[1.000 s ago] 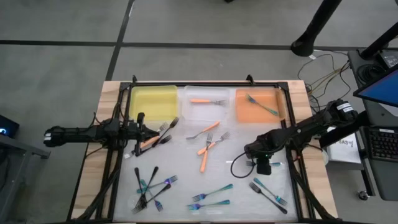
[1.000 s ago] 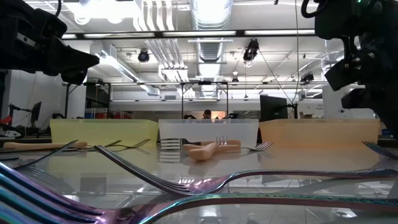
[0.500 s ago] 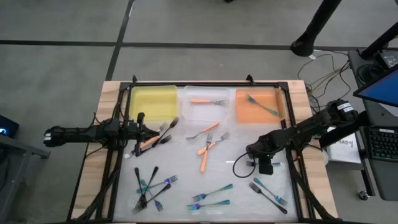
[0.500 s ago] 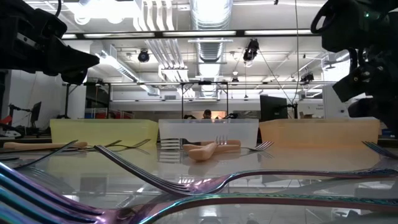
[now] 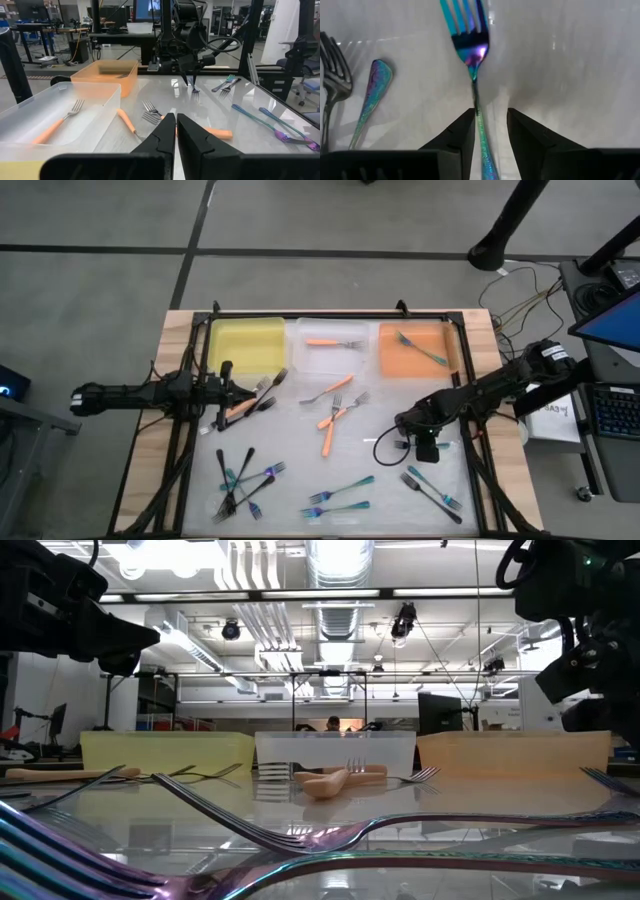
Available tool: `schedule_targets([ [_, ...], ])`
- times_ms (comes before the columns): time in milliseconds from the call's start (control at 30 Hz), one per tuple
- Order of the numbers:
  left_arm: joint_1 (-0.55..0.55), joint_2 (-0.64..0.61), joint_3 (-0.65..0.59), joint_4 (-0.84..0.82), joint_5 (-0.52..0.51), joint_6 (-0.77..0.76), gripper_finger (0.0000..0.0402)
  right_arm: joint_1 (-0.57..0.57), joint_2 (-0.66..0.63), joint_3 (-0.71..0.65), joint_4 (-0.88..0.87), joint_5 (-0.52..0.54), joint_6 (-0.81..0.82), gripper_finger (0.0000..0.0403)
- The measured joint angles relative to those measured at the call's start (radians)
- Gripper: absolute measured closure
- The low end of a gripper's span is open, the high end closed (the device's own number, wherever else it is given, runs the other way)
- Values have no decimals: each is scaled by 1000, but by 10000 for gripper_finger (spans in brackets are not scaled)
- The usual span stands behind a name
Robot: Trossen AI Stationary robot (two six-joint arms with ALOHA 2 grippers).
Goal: Sort silverware by color (type)
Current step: Put the iridescent fork into the orange bin
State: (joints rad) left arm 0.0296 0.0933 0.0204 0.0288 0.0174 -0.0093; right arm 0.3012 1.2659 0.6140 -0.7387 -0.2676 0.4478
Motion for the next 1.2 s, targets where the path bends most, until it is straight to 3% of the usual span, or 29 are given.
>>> schedule_targets([
  [767,0,0,0,0,0,0,402,0,0,0,25,-5,25,296],
  [967,0,0,0,0,0,0,402,1,0,0,38,-109,27,300],
  [1200,0,0,0,0,0,0,402,2,0,-2,50,-42,23,302],
])
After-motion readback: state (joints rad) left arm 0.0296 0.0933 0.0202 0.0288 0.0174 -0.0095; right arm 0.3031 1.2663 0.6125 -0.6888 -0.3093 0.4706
